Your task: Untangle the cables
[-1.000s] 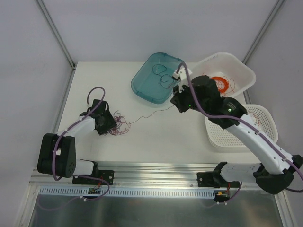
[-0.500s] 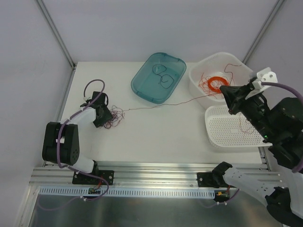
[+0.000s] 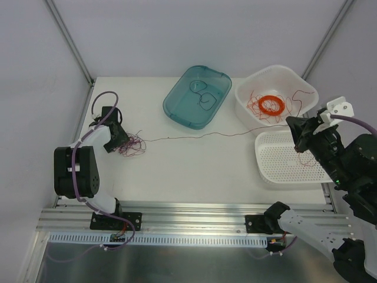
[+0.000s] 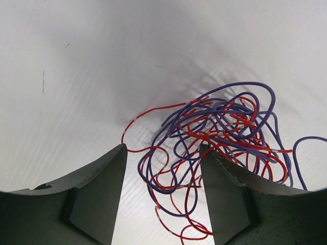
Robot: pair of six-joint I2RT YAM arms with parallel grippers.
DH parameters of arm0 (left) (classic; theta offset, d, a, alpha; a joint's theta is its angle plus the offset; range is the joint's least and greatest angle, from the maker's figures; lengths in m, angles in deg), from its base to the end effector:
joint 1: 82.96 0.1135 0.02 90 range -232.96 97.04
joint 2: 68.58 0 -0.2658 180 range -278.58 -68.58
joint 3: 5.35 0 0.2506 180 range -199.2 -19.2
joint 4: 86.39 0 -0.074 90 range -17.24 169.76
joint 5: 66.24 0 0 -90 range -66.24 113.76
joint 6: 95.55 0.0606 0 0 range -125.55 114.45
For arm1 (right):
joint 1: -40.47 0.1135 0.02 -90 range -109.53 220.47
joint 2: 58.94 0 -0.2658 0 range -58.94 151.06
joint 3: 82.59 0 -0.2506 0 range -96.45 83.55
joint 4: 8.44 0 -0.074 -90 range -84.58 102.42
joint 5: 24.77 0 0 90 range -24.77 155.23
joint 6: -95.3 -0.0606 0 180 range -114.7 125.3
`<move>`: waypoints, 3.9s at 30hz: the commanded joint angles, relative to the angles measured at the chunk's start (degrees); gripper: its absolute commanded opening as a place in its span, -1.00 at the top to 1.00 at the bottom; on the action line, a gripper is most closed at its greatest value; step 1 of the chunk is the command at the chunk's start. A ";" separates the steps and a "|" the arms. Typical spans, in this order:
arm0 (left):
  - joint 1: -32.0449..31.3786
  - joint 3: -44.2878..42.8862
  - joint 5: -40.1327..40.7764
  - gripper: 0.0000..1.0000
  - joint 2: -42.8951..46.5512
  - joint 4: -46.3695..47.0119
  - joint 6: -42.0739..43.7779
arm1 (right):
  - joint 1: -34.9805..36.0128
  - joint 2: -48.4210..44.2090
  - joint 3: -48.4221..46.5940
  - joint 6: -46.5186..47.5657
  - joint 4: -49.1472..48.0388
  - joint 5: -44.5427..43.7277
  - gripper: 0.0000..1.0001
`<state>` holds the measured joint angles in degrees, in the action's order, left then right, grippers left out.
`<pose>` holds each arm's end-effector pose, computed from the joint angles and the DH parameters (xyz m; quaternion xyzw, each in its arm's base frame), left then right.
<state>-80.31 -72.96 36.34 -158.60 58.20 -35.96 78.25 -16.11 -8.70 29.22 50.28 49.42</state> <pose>0.3217 0.0281 0.1711 -0.3008 0.9069 0.0361 0.2927 0.0652 0.0296 0.5286 -0.2578 0.6287 -0.0048 0.7336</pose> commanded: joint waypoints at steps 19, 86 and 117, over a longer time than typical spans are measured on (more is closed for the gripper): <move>-5.73 8.66 -16.88 -0.29 17.14 -1.73 8.44 | 2.73 30.46 22.38 -4.07 0.49 33.57 -0.30; -29.90 22.11 -20.76 -0.60 25.96 39.14 18.64 | 12.05 41.81 7.87 -11.18 -20.16 33.48 0.99; -36.58 20.71 -1.70 0.28 6.96 44.86 8.00 | 11.53 31.54 -0.38 -6.88 -8.23 28.12 0.99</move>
<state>-116.74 -50.47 27.55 -150.90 101.41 -24.55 90.32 22.43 -3.03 19.16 38.24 79.32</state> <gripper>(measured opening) 0.372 0.018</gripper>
